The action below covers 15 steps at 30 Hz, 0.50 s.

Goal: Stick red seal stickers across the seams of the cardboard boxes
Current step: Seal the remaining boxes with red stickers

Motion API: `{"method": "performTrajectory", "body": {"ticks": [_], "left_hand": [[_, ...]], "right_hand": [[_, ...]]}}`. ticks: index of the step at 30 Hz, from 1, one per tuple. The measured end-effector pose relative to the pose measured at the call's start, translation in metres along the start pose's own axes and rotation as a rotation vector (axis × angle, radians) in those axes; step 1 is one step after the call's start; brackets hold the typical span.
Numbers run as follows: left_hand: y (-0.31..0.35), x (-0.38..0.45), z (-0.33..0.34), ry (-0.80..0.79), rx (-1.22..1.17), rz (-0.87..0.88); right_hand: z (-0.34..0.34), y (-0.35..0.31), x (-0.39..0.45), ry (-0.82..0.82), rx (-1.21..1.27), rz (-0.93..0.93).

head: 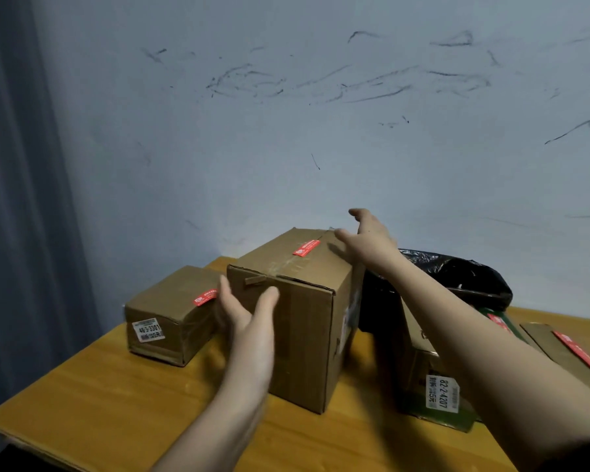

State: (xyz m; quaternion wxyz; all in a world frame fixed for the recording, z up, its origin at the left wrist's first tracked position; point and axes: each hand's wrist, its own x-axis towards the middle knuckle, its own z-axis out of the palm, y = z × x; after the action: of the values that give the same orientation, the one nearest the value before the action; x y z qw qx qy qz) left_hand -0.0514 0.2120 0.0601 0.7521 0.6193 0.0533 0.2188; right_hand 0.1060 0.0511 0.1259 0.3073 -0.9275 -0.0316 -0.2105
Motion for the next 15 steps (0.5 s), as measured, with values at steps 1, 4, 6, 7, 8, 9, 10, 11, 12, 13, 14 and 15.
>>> {"method": "performTrajectory", "body": {"ticks": [1,4,6,7,8,9,10,11,12,13,14,15], "left_hand": [[-0.001,0.007,-0.006,0.053,0.084,0.075],[-0.009,0.033,-0.019,0.116,0.281,0.201],[-0.013,0.048,-0.023,0.046,0.278,0.17],[-0.015,0.053,-0.024,-0.009,0.244,0.133],[-0.018,0.057,-0.025,-0.055,0.213,0.089],[-0.021,0.059,-0.025,-0.083,0.198,0.045],[-0.026,0.061,-0.025,-0.104,0.198,0.004],[-0.03,0.061,-0.025,-0.119,0.202,-0.023],[-0.032,0.06,-0.025,-0.126,0.203,-0.034],[-0.034,0.059,-0.025,-0.128,0.203,-0.038],[-0.033,0.058,-0.025,-0.13,0.196,-0.033],[-0.032,0.054,-0.024,-0.131,0.183,-0.024]], "right_hand": [[-0.003,-0.002,-0.009,-0.003,0.019,-0.02],[-0.009,-0.008,-0.047,-0.09,0.086,-0.098],[-0.012,-0.014,-0.079,-0.145,0.117,-0.139],[-0.013,-0.017,-0.094,-0.162,0.125,-0.152],[-0.013,-0.018,-0.108,-0.172,0.128,-0.157],[-0.013,-0.018,-0.119,-0.182,0.125,-0.154],[-0.011,-0.019,-0.127,-0.193,0.117,-0.147],[-0.011,-0.018,-0.134,-0.199,0.105,-0.141],[-0.009,-0.018,-0.139,-0.199,0.095,-0.139],[-0.008,-0.017,-0.142,-0.19,0.089,-0.141],[-0.007,-0.016,-0.145,-0.174,0.088,-0.146],[-0.006,-0.016,-0.146,-0.152,0.086,-0.15]]}}
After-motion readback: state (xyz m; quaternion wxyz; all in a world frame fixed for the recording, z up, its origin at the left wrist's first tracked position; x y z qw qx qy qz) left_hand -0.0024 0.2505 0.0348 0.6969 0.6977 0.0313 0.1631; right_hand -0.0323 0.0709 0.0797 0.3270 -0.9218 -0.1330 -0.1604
